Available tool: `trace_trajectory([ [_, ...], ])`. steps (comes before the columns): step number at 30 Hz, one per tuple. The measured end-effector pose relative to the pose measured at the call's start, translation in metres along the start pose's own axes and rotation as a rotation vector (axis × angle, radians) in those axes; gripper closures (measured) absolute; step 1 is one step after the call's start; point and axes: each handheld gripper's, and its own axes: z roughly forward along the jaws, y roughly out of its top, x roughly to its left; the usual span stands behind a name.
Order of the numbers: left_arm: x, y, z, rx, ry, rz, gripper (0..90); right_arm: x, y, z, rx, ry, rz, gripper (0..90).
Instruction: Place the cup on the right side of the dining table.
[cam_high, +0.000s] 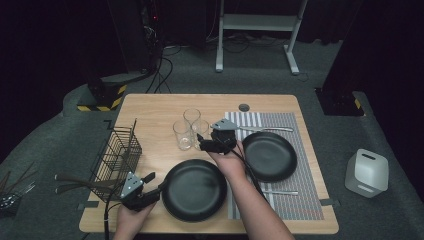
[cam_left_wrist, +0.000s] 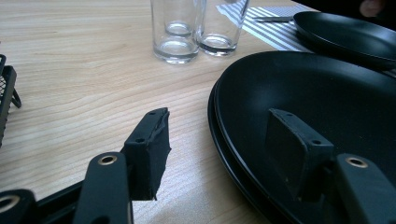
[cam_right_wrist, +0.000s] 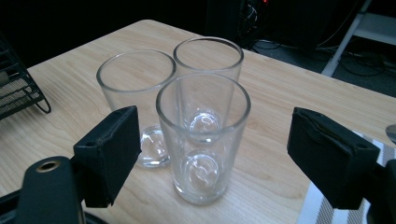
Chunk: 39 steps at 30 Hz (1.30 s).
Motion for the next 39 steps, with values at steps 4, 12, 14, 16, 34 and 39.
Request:
trace_trajectory([
  [4, 0.000, 0.000, 0.000, -0.002, -0.003, -0.005, 40.4, 0.001, 0.003, 0.007, -0.011, 0.003, 0.007, 17.3],
  [12, 0.001, 0.000, 0.000, -0.001, -0.007, -0.010, 40.4, 0.004, 0.016, 0.018, -0.011, 0.007, 0.011, 17.3],
  [14, 0.001, 0.000, 0.000, -0.001, -0.008, -0.011, 40.4, 0.005, 0.019, 0.020, -0.009, 0.008, 0.004, 17.3],
  [16, 0.001, 0.000, 0.001, -0.002, -0.007, -0.013, 40.4, 0.005, 0.023, 0.022, -0.006, 0.012, 0.002, 17.3],
  [34, 0.003, 0.000, 0.000, 0.004, -0.014, -0.014, 40.2, 0.006, 0.011, 0.042, 0.030, 0.011, 0.014, 16.3],
  [39, 0.003, 0.000, 0.000, 0.003, -0.015, -0.017, 40.2, 0.005, 0.007, 0.046, 0.042, 0.017, 0.021, 16.5],
])
